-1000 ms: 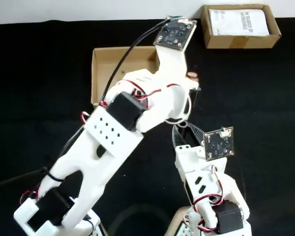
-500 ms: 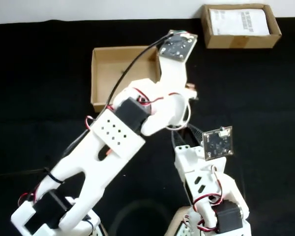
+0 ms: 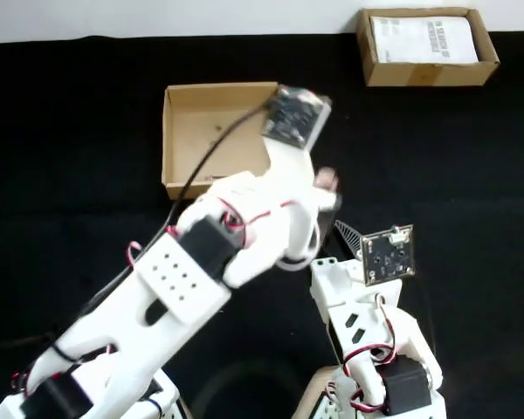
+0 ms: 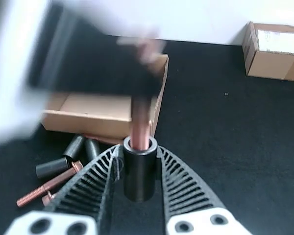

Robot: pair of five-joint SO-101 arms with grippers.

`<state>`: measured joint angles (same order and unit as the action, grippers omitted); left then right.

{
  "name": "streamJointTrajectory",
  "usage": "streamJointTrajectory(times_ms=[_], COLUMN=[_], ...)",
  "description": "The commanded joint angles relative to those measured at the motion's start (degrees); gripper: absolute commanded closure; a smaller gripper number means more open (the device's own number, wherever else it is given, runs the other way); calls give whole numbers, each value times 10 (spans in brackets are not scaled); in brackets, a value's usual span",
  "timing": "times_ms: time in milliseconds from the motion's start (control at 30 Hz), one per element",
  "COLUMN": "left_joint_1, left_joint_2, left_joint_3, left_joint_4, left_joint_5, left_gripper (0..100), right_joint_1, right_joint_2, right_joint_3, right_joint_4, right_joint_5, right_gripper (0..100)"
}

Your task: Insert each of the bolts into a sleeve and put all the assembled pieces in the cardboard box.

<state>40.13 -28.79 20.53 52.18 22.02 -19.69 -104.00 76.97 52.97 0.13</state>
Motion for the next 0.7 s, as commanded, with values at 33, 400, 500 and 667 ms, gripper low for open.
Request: streamJointTrajectory(times_ms=[33,400,500,667], left_joint_1=[16,16,16,14], left_joint_2=[-65,-124,-145,-196], left_joint_3=[41,76,75,74], left_joint_4=[-7,26,75,150], left_joint_5=[0,-40,-47,-48], left_gripper=[991,943,849,764], right_joint_1=[0,0,0,0], right_joint_2=[-1,-1,-1,-1], right_joint_3=[-2,-2,-2,-2], right_joint_4=[-12,-12,-12,-12], right_joint_5=[-5,-5,-5,-5], right_gripper=[991,991,991,991])
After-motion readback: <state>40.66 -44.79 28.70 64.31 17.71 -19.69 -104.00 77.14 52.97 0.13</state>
